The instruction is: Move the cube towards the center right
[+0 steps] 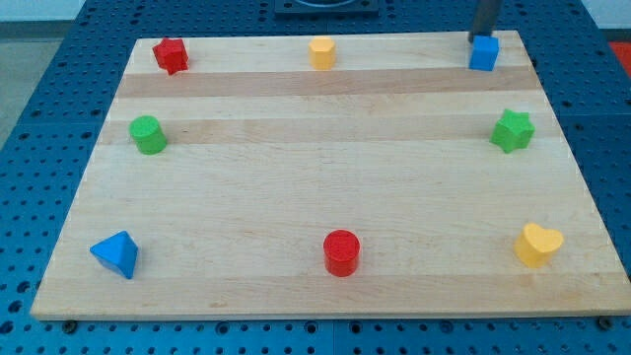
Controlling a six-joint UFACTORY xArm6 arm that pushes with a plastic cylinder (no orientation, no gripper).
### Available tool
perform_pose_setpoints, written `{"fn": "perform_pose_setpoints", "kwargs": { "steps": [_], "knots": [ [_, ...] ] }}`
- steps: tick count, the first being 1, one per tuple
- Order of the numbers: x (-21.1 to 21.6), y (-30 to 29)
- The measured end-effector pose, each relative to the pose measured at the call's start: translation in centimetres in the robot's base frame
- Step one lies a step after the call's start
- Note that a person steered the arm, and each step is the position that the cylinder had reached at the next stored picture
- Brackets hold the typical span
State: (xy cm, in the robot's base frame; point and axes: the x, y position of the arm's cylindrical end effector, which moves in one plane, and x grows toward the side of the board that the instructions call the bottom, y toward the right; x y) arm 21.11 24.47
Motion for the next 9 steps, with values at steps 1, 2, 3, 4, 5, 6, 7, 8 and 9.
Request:
{"fn": "perform_pose_setpoints", "kwargs": {
  "steps": [1, 2, 3, 4, 5, 6, 7, 8, 9],
  "knots": [
    [0.0, 1.9],
    [0.4, -0.7],
    [1.8, -2.5],
    [2.6, -2.5],
    [3.6, -2.5],
    [3.7, -2.5],
    [5.0, -2.2],
    [5.8, -1.0],
    [5.8, 2.2]
  ]
}}
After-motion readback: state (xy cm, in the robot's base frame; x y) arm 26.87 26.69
